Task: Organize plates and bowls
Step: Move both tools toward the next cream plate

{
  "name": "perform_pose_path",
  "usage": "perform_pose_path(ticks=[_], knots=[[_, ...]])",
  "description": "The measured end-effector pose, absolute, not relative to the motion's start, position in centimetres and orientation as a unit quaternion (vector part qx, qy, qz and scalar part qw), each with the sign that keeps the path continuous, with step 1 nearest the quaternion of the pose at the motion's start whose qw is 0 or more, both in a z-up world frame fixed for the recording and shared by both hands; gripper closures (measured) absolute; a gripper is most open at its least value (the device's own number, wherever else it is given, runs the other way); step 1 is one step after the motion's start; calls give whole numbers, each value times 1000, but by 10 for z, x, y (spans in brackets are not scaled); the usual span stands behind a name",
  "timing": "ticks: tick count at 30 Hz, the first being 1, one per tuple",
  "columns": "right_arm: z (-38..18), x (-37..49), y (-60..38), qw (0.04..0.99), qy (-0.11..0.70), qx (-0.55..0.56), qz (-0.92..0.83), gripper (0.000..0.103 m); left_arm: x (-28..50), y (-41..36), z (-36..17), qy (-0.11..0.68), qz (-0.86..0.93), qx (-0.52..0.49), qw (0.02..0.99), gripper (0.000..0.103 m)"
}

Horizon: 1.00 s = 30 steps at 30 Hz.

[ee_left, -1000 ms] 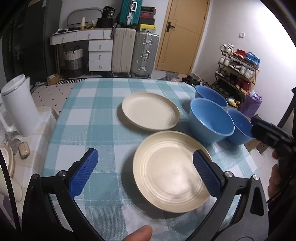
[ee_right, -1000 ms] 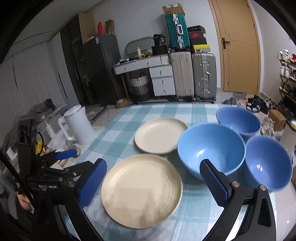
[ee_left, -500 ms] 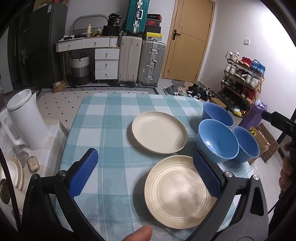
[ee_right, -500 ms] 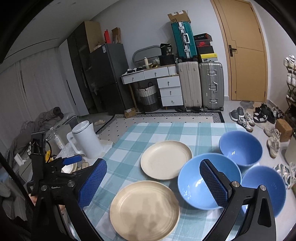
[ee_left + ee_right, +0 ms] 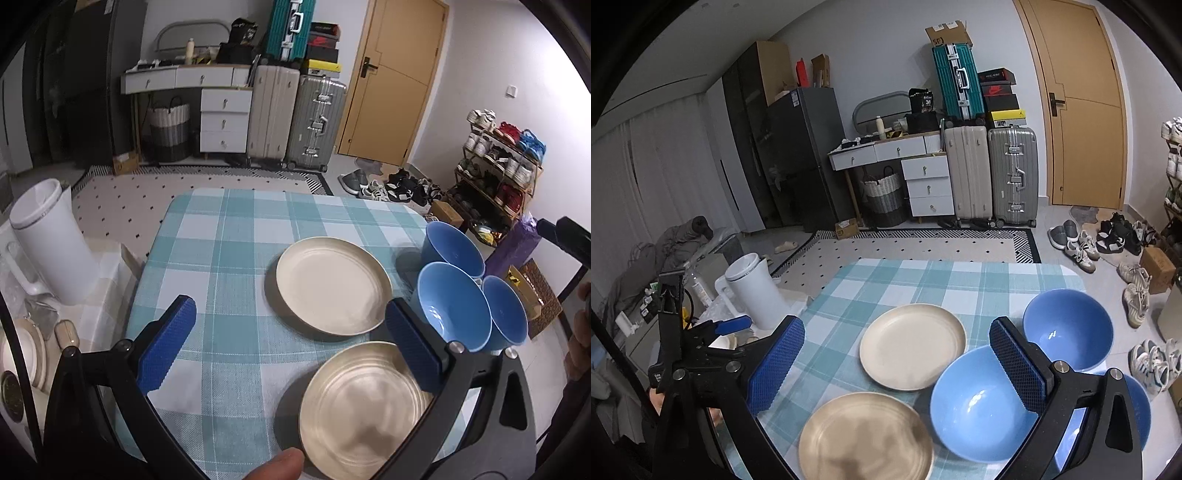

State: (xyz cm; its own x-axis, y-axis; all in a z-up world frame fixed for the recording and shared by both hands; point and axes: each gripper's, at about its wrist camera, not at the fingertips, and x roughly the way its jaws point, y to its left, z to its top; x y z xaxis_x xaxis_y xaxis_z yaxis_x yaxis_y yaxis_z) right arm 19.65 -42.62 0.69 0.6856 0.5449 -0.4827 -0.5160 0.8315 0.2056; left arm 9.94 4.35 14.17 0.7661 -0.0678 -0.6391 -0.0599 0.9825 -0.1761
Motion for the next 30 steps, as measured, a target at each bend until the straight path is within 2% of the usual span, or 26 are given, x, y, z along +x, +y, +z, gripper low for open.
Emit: perform_pose_path(ticks=[14,30], knots=[[-12,257,-413,909,313,-4,274,1,159,63,110,370,17,-102,923,1],[-60,330,-368,880,374,-56,288,1,214,94,60,388,35,-135,911,1]])
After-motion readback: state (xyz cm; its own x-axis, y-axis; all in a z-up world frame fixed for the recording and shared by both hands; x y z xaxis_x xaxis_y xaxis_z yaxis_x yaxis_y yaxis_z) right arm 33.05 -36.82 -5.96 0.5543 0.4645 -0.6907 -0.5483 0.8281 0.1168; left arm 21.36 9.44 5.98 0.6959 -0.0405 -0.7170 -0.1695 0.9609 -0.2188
